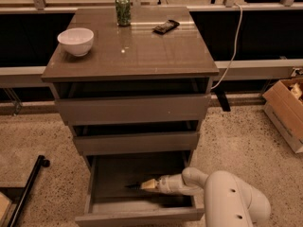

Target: Place rxbar blueberry into bottom drawer

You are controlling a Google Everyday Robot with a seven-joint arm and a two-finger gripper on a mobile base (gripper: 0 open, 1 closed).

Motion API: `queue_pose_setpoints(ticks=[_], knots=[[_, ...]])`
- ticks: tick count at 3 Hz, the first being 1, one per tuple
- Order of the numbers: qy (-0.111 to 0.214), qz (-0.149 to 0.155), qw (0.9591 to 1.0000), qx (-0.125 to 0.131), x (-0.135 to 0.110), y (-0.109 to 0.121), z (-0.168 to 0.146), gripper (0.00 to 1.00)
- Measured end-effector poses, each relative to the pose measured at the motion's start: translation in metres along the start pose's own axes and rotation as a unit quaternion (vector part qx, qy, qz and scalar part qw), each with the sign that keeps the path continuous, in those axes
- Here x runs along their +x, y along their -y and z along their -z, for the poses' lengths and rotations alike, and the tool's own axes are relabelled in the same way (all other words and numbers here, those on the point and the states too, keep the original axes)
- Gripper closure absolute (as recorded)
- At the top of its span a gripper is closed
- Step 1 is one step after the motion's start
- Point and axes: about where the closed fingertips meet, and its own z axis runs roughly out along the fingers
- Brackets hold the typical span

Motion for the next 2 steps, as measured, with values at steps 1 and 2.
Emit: queue_pose_setpoints(ticks=[1, 2], knots=[[-0.001, 0.000, 1.0000, 0.000, 0.0014, -0.0005, -0.0015, 0.04], [-0.002, 0.000, 1.0000, 0.000, 0.0021, -0.0008, -0.0026, 0.00]])
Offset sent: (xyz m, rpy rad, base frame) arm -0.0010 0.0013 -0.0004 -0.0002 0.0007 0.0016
